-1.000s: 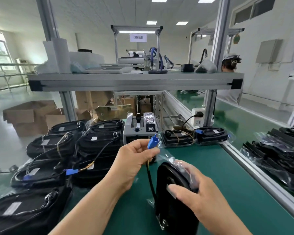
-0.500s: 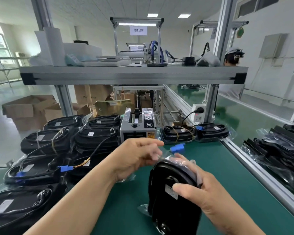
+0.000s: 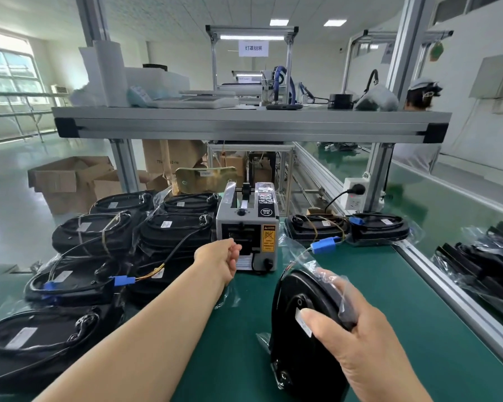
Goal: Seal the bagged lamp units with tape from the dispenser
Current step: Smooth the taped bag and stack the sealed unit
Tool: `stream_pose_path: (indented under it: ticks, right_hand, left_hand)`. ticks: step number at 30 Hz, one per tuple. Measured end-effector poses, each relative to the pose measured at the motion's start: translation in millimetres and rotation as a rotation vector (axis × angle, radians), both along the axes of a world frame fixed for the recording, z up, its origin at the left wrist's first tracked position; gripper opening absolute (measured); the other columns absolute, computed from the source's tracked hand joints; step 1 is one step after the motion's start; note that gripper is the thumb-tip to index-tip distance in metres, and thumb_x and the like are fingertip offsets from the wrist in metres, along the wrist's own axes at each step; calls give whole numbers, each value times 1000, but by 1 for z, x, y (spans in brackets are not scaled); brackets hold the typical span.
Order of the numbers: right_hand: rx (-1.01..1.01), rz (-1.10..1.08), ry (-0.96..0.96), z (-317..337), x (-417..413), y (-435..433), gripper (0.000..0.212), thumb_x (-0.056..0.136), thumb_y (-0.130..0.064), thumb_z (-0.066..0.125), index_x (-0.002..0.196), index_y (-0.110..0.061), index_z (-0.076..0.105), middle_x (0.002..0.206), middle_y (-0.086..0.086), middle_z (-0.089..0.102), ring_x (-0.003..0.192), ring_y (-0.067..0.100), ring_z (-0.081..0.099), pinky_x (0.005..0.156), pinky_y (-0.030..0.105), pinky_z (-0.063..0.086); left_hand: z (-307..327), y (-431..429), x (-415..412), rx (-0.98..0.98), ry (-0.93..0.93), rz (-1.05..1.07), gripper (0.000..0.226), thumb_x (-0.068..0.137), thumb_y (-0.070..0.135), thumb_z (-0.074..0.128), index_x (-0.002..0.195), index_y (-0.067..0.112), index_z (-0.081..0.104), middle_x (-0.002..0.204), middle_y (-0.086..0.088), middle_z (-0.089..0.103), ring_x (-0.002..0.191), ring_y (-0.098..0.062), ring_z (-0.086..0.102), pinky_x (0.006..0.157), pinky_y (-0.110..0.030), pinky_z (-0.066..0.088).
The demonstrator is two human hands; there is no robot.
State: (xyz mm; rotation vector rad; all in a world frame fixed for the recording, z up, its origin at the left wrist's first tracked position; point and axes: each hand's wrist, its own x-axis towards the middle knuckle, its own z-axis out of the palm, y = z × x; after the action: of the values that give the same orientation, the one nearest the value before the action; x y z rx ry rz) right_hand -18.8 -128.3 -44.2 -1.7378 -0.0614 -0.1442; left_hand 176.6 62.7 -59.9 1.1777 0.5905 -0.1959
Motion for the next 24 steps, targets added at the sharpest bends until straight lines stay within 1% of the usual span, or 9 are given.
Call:
stream_pose_path:
  ticks: [3, 7, 10, 13, 15, 17, 19, 21, 24]
  right_hand:
    - [-22, -9, 8, 2, -2, 2, 59, 61, -41, 72, 118, -49, 60, 100, -24, 74, 91, -3, 69, 86, 22, 49]
    - [-44, -2, 4, 0, -3, 2, 59, 64, -43, 72, 121, -50, 58, 104, -23, 73, 94, -1, 69, 90, 27, 51]
    - [-27, -8, 6, -2, -1, 0, 58, 64, -44, 72, 120, -52, 57, 104, -20, 74, 94, 2, 70, 94, 31, 52]
    - [-21, 1, 10, -2, 0, -1, 59, 67, -43, 73, 123, -48, 57, 105, -18, 74, 95, 3, 70, 94, 34, 54]
    - [-16, 8, 7, -2, 0, -2, 58, 68, -43, 73, 123, -48, 58, 104, -17, 74, 93, 4, 71, 89, 31, 56]
    - [-4, 7, 1, -2, 0, -2, 60, 66, -42, 73, 124, -47, 58, 103, -17, 74, 92, 3, 71, 85, 26, 57]
    - [27, 11, -9, -2, -1, -2, 60, 64, -40, 75, 122, -45, 59, 102, -18, 75, 90, 2, 72, 78, 19, 56]
    - [63, -4, -30, -2, -4, 1, 58, 63, -38, 75, 118, -45, 61, 98, -19, 75, 88, 0, 71, 73, 12, 54]
    - [62, -86, -108, -4, -8, 8, 46, 65, -41, 72, 111, -46, 65, 96, -23, 74, 88, -4, 69, 72, 5, 48]
  left_hand:
    - [0, -4, 7, 0, 7, 9, 21, 98, 20, 60, 81, 8, 65, 40, 6, 55, 48, -3, 48, 32, -11, 29]
    - [-1, -10, 16, -47, 17, 26, 21, 97, 22, 62, 83, 7, 64, 39, 6, 53, 46, -2, 45, 34, -11, 26]
    - [1, -15, 20, -74, 11, 61, 14, 96, 21, 65, 103, 10, 65, 48, 4, 58, 31, -1, 47, 34, -10, 26]
    - [2, -21, 27, -93, -4, 137, 23, 95, 14, 63, 117, 9, 63, 63, 1, 59, 28, -3, 45, 33, -8, 26]
    - [4, -25, 25, -113, -18, 210, 16, 93, 7, 60, 108, 8, 58, 64, 0, 56, 38, -6, 46, 33, -8, 26]
    - [9, -26, 13, -121, -68, 268, 8, 91, 5, 59, 90, 10, 53, 60, 0, 54, 44, -7, 46, 35, -10, 27]
    - [16, -24, -7, -43, -173, 266, 16, 87, 7, 63, 76, 13, 54, 52, 4, 55, 43, -6, 47, 38, -16, 32]
    - [28, -19, -40, 5, -322, 153, 19, 87, 9, 66, 72, 15, 57, 51, 7, 55, 43, -4, 49, 42, -17, 37]
    - [47, -10, -109, 37, -593, -132, 26, 90, 15, 66, 64, 20, 64, 60, 4, 57, 50, -7, 52, 50, -19, 44]
